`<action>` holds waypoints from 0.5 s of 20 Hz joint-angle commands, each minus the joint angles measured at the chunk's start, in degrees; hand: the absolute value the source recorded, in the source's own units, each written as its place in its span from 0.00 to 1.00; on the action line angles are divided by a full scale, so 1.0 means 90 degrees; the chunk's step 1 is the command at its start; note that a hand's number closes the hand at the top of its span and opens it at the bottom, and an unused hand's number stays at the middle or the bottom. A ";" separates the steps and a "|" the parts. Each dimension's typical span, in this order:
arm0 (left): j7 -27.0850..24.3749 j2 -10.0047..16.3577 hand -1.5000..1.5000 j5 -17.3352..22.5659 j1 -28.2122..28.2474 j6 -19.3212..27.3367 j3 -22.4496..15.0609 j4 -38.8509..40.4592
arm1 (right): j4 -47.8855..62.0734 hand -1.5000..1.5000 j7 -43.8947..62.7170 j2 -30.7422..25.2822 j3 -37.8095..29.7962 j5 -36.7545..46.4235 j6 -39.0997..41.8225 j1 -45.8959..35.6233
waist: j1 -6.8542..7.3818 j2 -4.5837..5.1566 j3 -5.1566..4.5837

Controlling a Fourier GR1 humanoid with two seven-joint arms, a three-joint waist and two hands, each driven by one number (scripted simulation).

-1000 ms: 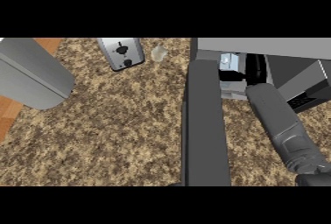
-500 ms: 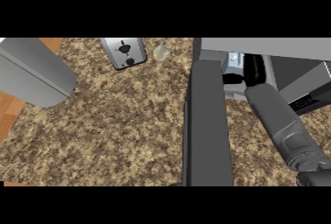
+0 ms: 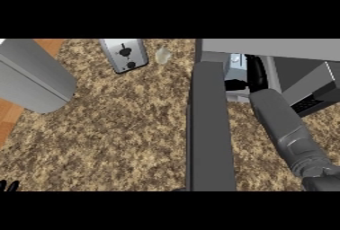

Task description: Pick up the milk, place it into the microwave and close the microwave

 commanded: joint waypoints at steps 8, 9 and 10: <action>0.0069 -0.0436 0.00 -0.0659 0.0162 -0.0079 -0.0838 -0.0411 | -0.0024 0.00 -0.0773 0.0139 -0.0391 -0.0532 0.1395 0.0386 | -0.0312 -0.0162 -0.0015; 0.0351 -0.0510 0.00 -0.0807 -0.0220 0.0165 -0.0994 -0.0384 | -0.0097 0.00 -0.1072 0.0091 -0.0361 -0.0519 0.1493 0.0582 | -0.0398 -0.0163 -0.0015; 0.0331 -0.0516 0.00 -0.0999 -0.0238 0.0139 -0.1179 -0.0319 | -0.0031 0.00 -0.0779 0.0194 -0.0301 -0.0465 0.1403 0.0401 | -0.0369 -0.0164 -0.0018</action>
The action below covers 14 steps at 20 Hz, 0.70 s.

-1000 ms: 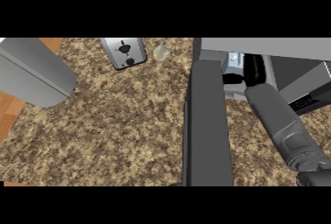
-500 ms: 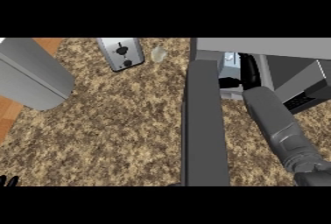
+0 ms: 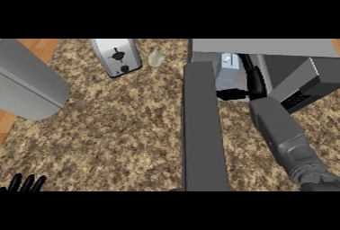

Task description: Pick up the milk, place it into the microwave and close the microwave

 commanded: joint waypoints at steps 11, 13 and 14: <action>0.0741 -0.0169 0.00 -0.0888 -0.0309 0.0527 -0.1183 -0.0467 | -0.0920 0.00 -0.0667 0.0537 0.0315 -0.0328 0.1304 0.1611 | -0.0497 -0.0211 -0.0027; 0.0667 -0.0170 0.00 -0.1222 -0.0665 0.0882 -0.1763 -0.0113 | -0.1167 0.00 -0.0543 0.0551 0.0394 -0.0362 0.1383 0.1799 | -0.0489 -0.0199 -0.0027; 0.1018 -0.0170 0.00 -0.1041 -0.0454 0.0971 -0.1840 -0.0551 | -0.1250 0.00 -0.0880 0.0505 0.0452 -0.0333 0.1448 0.2324 | -0.0526 -0.0212 -0.0026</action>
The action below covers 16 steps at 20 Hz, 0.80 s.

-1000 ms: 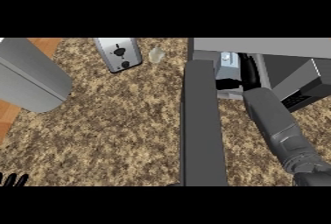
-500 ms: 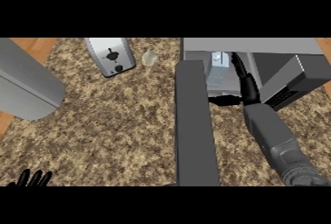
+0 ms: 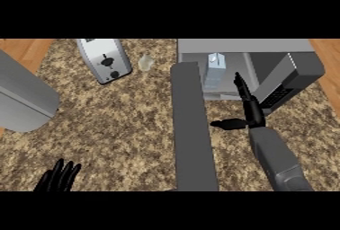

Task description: Pick up the milk, place it into the microwave and close the microwave

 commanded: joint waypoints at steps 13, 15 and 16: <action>0.0994 -0.0010 1.00 -0.1185 -0.1915 0.1092 -0.1476 0.1294 | -0.3671 0.00 0.0086 0.0275 0.0795 -0.0500 0.1511 0.3499 | -0.0246 -0.0030 -0.0015; 0.1253 -0.0010 1.00 -0.1298 -0.2397 0.0905 -0.1230 0.1451 | -0.4354 0.00 0.0328 0.0146 0.0777 -0.0688 0.1756 0.3935 | -0.0314 -0.0027 -0.0019; 0.1078 -0.0010 1.00 -0.1556 -0.2536 0.0937 -0.1367 0.1937 | -0.4690 0.00 0.0567 -0.0060 0.0679 -0.0823 0.1869 0.3985 | -0.0208 -0.0001 -0.0014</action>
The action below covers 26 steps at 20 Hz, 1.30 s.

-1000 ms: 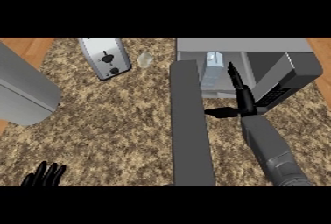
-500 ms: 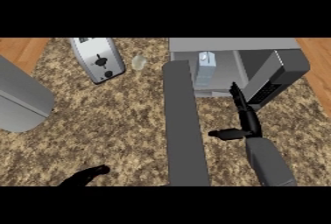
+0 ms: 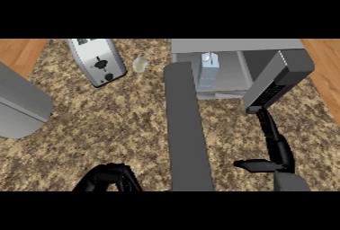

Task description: Pick up the milk, place it into the microwave and close the microwave

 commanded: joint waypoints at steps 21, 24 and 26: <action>-0.1026 -0.0002 1.00 0.0982 -0.4550 0.1886 -0.3262 0.6194 | -0.4294 0.00 0.0956 -0.0621 -0.0371 -0.1462 0.1355 0.2975 | -0.0067 0.0128 0.0001; -0.0671 -0.0001 1.00 0.1416 -0.4827 0.2784 -0.3968 0.5968 | -0.4597 0.00 0.0900 -0.0698 -0.0265 -0.1699 0.1642 0.3007 | -0.0270 0.0145 -0.0005; -0.0691 -0.0001 1.00 0.1554 -0.4852 0.3117 -0.4038 0.6267 | -0.4815 0.00 0.1039 -0.0906 -0.0287 -0.1883 0.1829 0.2969 | -0.0399 0.0174 -0.0012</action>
